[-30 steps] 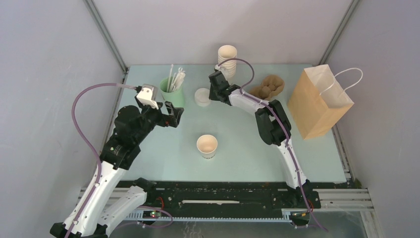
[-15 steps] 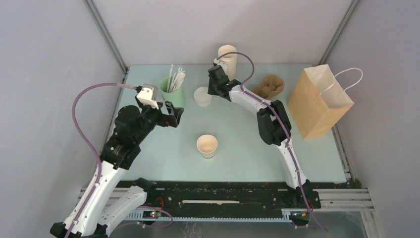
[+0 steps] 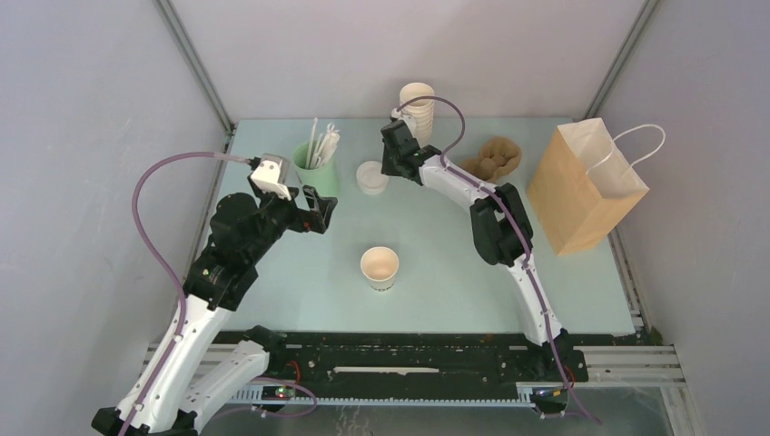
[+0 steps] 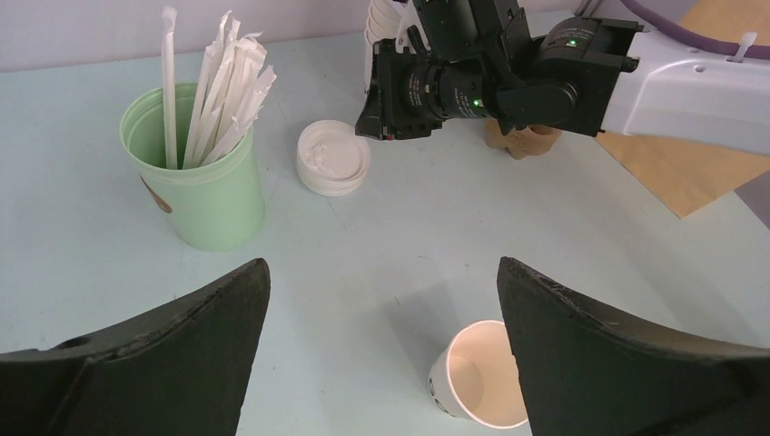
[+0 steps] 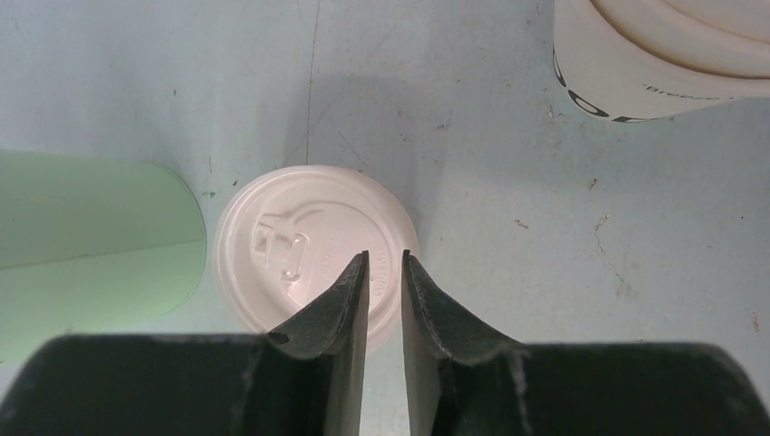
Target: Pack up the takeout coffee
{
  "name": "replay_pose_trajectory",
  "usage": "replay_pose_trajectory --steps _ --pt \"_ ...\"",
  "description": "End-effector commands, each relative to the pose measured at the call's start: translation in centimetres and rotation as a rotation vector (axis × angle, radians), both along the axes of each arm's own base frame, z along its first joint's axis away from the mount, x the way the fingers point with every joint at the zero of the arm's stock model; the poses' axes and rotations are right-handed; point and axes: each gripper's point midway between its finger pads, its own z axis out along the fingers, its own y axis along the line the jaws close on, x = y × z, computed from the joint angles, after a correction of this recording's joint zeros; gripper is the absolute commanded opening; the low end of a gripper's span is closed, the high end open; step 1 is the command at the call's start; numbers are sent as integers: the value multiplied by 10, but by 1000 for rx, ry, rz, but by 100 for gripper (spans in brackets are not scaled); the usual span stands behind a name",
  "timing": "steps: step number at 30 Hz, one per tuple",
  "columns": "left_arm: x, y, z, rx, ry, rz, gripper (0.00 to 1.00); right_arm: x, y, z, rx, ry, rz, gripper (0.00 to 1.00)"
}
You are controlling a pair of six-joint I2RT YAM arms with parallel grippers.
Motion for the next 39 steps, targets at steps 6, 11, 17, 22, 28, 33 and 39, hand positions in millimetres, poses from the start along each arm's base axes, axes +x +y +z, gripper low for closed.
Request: replay_pose_trajectory --steps 6,11,17,22,28,33,39 --pt "-2 -5 13 -14 -35 -30 100 7 5 6 2 -16 -5 27" --pt "-2 -5 13 -14 -36 -30 100 7 5 1 -1 -4 -6 27" --pt "-3 -5 14 -15 -38 -32 100 8 6 -3 -1 5 -9 29" --pt "-3 -5 14 -16 -39 -32 100 9 6 -3 -5 3 -9 28" --pt "-3 -5 14 -16 -39 -32 100 6 7 10 -39 -31 2 32" --pt "-3 -6 14 -16 -40 -34 100 -1 7 16 -57 -49 4 34" --pt "-3 -6 14 -17 -40 -35 100 -1 2 6 -43 -20 -6 33"
